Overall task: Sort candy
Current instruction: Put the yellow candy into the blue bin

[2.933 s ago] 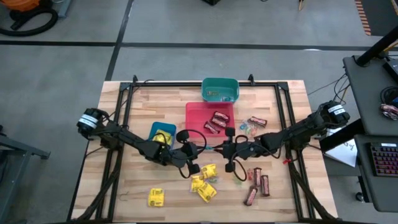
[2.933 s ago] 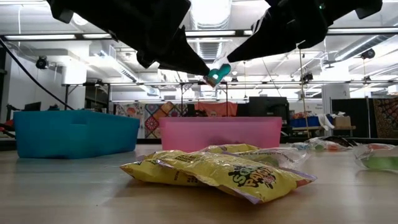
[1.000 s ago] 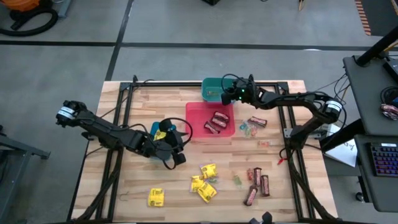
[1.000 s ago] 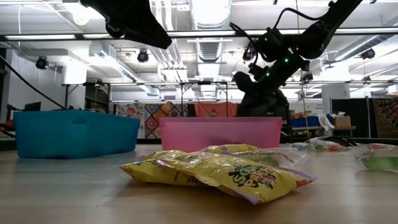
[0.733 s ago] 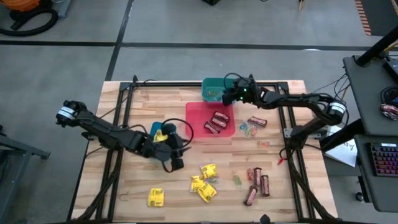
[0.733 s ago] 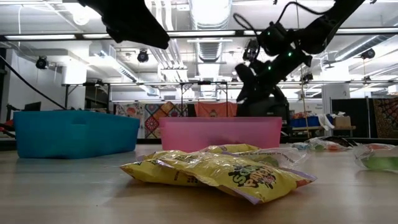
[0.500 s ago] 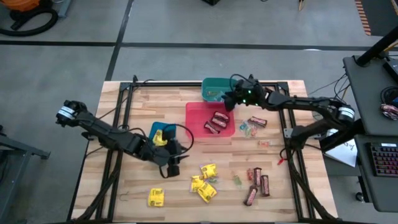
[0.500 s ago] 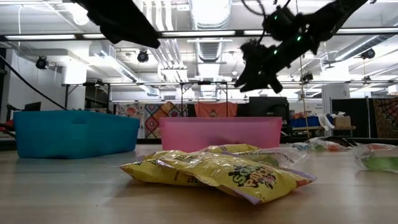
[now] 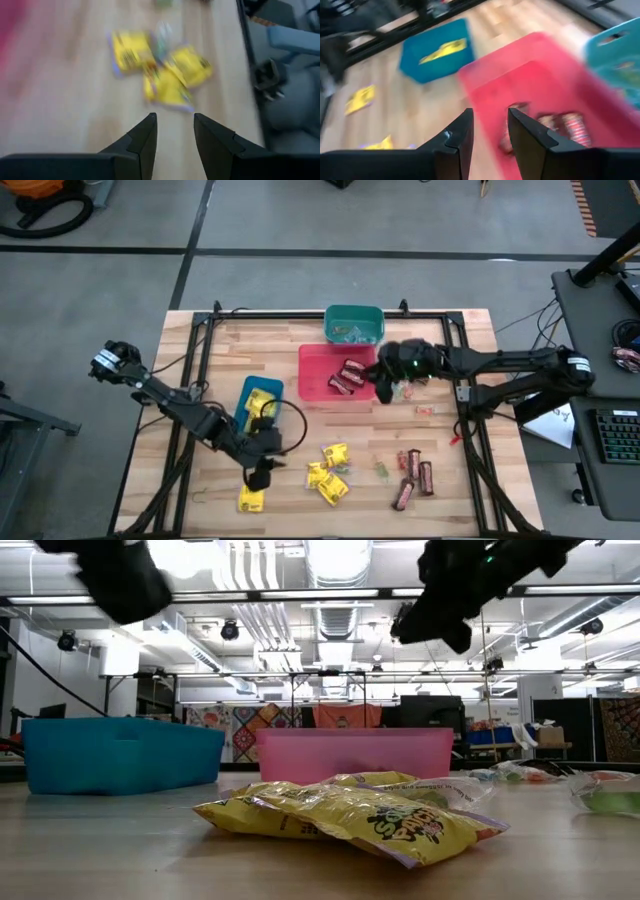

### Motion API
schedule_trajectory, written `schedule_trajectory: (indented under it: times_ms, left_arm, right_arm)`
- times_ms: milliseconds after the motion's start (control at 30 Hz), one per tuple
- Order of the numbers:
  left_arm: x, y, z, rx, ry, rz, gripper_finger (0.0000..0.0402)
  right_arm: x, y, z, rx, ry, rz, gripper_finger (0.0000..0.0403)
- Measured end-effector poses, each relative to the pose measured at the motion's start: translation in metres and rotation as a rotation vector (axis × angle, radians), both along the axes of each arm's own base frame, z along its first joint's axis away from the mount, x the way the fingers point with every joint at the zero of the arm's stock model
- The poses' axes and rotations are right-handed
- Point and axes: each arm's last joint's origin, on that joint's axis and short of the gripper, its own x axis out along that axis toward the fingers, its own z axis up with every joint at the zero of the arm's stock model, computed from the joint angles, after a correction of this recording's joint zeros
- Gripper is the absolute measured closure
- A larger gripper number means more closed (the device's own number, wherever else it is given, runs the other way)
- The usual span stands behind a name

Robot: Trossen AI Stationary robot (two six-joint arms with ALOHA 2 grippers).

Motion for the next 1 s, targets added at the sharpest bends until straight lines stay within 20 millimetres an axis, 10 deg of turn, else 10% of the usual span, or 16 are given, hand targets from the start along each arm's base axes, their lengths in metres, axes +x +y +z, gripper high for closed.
schedule_trajectory:
  times_ms: [400, 1000]
  left_arm:
    - [-0.036, -0.04, -0.011, -0.28, 0.293, 0.048, 0.0288]
    - [-0.054, -0.101, -0.071, -0.115, 0.479, 0.033, 0.0288]
  right_arm:
    - [0.001, 0.053, -0.003, 0.06, 0.027, 0.18, 0.0289]
    - [0.001, 0.059, -0.003, 0.059, 0.029, 0.196, 0.0291]
